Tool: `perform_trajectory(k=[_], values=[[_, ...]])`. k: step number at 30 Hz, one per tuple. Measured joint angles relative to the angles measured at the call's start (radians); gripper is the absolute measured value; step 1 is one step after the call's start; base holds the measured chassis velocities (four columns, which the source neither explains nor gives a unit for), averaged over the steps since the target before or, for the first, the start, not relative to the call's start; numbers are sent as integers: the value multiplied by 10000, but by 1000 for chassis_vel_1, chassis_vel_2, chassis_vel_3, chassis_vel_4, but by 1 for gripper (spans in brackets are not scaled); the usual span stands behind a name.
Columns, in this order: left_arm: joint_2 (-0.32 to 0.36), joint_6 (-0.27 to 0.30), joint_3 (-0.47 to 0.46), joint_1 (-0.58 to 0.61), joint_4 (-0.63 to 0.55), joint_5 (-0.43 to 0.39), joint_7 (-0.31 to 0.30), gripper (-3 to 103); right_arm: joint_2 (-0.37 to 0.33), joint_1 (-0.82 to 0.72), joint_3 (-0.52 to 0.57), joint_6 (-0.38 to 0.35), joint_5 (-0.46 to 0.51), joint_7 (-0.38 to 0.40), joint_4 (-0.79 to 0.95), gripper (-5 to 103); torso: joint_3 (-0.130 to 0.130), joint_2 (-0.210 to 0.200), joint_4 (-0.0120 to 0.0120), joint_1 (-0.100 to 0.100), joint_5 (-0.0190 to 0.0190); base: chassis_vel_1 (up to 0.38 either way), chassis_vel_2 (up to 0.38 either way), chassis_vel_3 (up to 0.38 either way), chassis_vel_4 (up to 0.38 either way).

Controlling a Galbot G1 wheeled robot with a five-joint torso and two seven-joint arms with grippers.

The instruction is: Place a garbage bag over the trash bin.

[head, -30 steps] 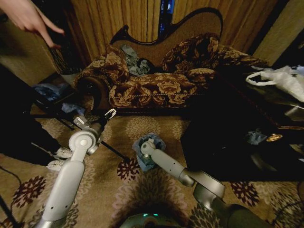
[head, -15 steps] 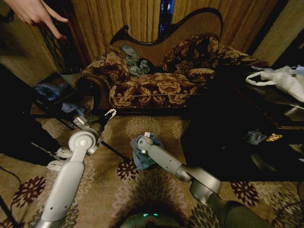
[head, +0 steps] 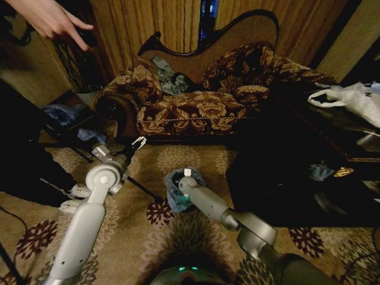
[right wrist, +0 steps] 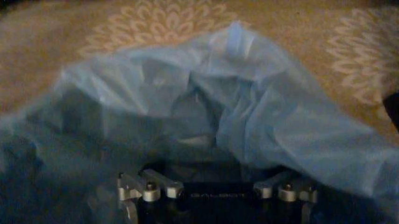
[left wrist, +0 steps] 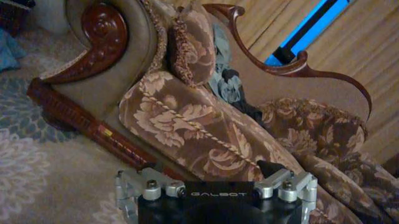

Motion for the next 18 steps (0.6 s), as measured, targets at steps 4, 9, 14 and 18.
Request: perform_trajectory(k=[4,9,14,18], values=[[-9,-29,0,-4,-27,19,17,100,1,-65,-4,-108,-74,81,-131,100,-1,0,2,-1,-5,0,0,0,0],[-15,-59,12,-60,-36,26,20,100,0,-321,-95,-420,370,476,223,100,0,0,-1,0,-4,0,0,0,0],[-47,-82,56,-87,-38,26,21,100,4,-602,-160,-849,796,848,469,100,-1,0,1,-1,-5,0,0,0,0],[-46,-110,45,-83,-38,20,28,100,5,-668,-85,-923,823,821,304,100,-1,0,-1,-1,-4,0,0,0,0]])
